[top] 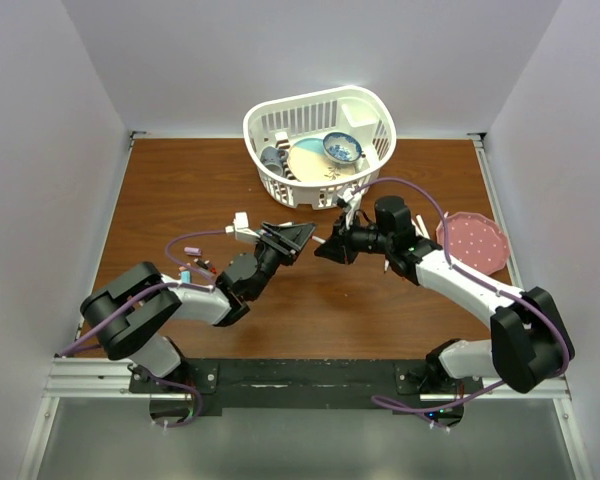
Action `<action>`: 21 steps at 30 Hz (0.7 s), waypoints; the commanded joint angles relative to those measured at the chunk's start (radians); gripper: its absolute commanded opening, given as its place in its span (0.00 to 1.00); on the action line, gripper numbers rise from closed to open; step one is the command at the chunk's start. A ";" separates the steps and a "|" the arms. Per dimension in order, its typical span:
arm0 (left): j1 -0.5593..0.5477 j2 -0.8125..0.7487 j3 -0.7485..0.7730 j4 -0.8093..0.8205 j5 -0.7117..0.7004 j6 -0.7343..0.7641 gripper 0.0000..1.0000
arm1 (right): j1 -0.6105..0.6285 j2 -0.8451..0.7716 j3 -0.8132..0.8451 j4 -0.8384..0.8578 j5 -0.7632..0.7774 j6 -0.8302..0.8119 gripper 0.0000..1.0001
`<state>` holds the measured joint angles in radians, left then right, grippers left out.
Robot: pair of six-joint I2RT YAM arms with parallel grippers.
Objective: Open the pen caps
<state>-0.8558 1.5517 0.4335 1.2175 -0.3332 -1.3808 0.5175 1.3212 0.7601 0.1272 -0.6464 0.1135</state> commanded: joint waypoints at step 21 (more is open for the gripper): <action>0.292 -0.185 -0.093 0.079 -0.157 -0.014 0.00 | 0.001 -0.022 -0.022 0.045 -0.071 0.020 0.00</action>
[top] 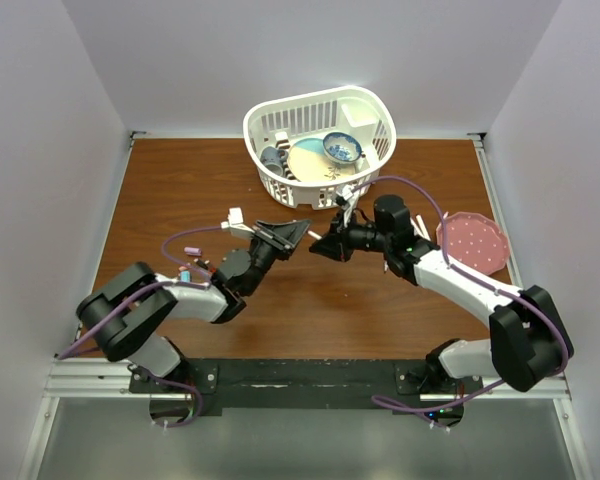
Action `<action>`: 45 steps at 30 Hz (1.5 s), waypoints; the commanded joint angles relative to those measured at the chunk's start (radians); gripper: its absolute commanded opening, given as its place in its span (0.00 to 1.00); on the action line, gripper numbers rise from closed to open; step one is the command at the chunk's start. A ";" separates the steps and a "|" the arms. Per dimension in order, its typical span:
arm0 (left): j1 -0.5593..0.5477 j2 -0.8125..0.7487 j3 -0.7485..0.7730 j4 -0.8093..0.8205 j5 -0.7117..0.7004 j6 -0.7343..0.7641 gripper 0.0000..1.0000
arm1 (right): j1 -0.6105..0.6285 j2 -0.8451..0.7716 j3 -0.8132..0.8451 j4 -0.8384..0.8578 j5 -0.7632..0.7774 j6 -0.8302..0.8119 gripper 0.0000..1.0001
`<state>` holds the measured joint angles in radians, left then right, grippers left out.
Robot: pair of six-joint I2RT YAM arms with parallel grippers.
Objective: Open the pen caps
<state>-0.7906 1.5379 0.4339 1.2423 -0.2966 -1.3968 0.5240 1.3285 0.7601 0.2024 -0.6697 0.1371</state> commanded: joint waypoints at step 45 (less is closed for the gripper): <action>0.685 -0.544 -0.063 -1.394 0.137 0.374 0.15 | -0.105 0.149 0.277 -0.744 0.148 -0.668 0.00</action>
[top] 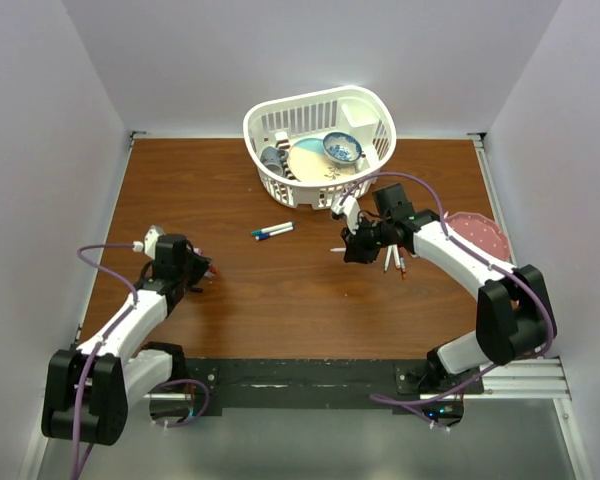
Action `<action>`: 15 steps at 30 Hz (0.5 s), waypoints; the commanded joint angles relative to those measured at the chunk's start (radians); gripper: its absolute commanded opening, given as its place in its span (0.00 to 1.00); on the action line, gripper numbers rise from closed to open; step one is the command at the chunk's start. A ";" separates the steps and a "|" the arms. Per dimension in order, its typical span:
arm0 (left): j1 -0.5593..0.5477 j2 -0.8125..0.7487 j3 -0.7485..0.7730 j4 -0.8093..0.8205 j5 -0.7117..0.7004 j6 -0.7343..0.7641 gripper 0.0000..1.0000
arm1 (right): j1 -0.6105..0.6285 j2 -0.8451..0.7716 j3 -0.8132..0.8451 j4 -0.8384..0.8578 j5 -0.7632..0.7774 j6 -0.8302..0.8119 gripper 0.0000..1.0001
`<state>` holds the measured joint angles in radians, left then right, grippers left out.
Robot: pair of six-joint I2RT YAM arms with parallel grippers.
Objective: Open the pen caps
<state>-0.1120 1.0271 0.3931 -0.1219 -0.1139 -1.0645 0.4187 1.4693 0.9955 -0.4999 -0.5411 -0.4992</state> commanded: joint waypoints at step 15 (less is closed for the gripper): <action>0.006 -0.056 0.007 -0.093 -0.084 -0.006 0.56 | -0.060 0.033 0.054 -0.068 0.105 -0.050 0.00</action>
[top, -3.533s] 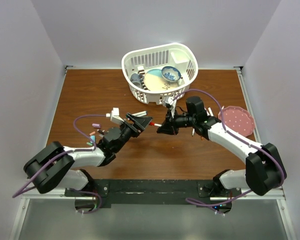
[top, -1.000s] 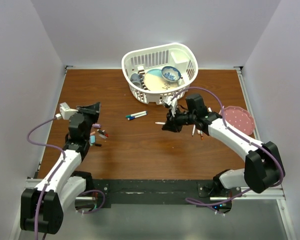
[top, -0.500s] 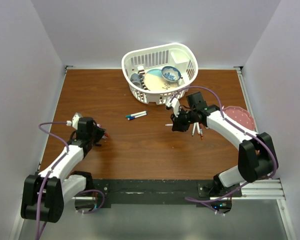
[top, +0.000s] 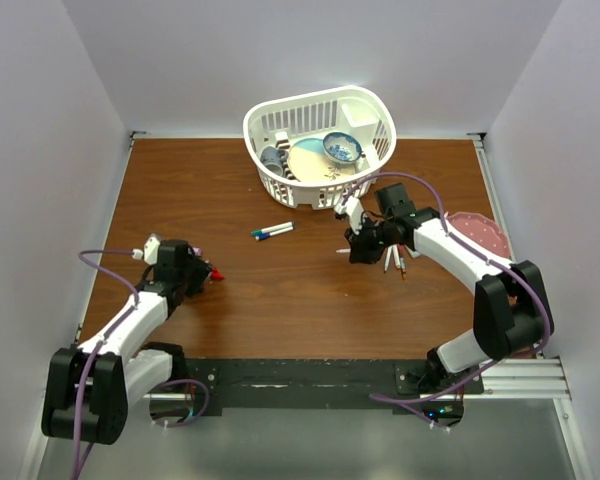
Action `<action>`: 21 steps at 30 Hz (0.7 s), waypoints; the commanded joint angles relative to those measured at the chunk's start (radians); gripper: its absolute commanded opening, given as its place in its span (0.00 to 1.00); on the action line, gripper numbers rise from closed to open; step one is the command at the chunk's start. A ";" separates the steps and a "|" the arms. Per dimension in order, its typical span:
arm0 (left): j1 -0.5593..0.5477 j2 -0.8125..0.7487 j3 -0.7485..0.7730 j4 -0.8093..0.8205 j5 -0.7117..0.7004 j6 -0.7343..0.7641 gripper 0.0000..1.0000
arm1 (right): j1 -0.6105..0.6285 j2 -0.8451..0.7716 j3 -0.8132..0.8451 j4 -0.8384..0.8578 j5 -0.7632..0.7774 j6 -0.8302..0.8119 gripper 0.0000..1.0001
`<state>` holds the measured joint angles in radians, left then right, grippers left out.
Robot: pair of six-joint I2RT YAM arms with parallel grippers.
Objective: Open the pen caps
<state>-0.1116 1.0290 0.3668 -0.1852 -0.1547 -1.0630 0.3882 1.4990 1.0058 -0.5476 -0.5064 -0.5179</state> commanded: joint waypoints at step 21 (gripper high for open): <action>0.006 -0.274 0.034 0.253 0.277 0.356 0.75 | -0.268 0.075 -0.021 0.008 0.480 0.027 0.08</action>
<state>-0.1116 0.7761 0.4232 -0.0723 0.0265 -0.8017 0.1246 1.5269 0.9886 -0.5682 -0.1123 -0.5297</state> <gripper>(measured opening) 0.742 0.130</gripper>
